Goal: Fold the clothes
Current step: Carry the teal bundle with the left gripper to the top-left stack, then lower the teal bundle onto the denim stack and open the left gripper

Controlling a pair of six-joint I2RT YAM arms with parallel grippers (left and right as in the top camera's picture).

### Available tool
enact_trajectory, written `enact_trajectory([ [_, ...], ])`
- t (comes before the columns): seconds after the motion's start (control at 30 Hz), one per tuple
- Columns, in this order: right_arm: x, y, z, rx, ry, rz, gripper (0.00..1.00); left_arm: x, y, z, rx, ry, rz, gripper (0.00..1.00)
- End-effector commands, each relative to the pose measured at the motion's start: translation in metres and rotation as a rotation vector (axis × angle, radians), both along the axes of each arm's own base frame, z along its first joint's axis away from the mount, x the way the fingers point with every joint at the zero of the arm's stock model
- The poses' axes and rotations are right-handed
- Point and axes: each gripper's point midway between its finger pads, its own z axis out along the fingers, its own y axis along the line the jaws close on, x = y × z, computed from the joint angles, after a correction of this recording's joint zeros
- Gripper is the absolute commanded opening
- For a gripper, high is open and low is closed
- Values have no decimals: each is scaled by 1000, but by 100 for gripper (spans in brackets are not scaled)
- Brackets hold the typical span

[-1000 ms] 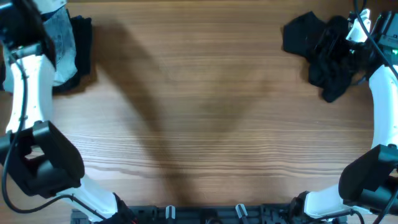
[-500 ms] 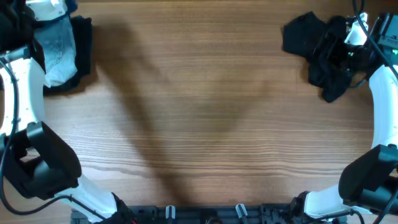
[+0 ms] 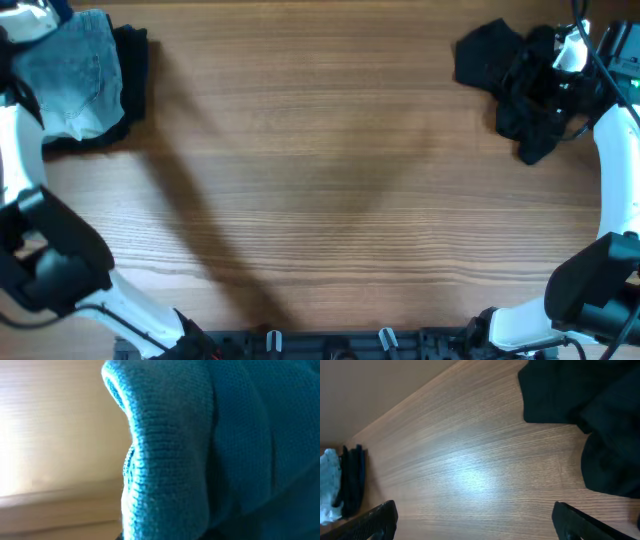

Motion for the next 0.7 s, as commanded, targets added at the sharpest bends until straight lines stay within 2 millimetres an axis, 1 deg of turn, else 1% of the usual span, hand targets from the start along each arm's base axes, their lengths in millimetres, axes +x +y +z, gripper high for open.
enact_trajectory([
  [0.0, 2, 5, 3, 29, -9, 12, 99, 25, -10, -48, -29, 52, -61, 4],
  [0.03, 2, 5, 3, 28, -9, 12, 99, 29, -10, -52, -25, 46, -59, 4],
  [0.07, 2, 5, 3, 28, -10, 12, 99, 32, -9, -52, -15, 30, -55, 4],
  [0.1, 3, 5, 4, 28, -11, 12, 100, 34, -10, -44, 7, -7, -57, 4],
  [0.13, 3, 5, 4, 28, -11, 12, 99, 36, -11, -35, 28, -47, -60, 4],
  [0.2, 3, 4, 4, 26, -15, 12, 99, 36, -18, 13, 62, -228, -72, 4],
  [0.23, 4, 4, 4, 26, -17, 12, 99, 35, -19, 28, 59, -276, -77, 4],
  [0.33, 4, 4, 4, 26, -16, 12, 99, 37, -24, 59, 42, -344, -92, 4],
  [0.4, 3, 4, 4, 27, -16, 12, 99, 40, -30, 70, 28, -360, -105, 4],
  [0.43, 4, 4, 4, 27, -16, 12, 100, 42, -32, 69, 5, -358, -112, 4],
  [0.47, 4, 4, 4, 27, -16, 12, 100, 44, -32, 60, -18, -324, -111, 4],
  [0.5, 4, 4, 4, 26, -16, 12, 99, 49, -31, 40, -57, -253, -107, 4],
  [0.57, 4, 4, 4, 25, -18, 12, 100, 54, -34, -8, -149, -88, -113, 4],
  [0.6, 4, 4, 5, 26, -19, 12, 99, 54, -36, -38, -205, 11, -106, 4],
  [0.67, 4, 4, 5, 25, -18, 13, 99, 48, -38, -82, -286, 158, -87, 4],
])
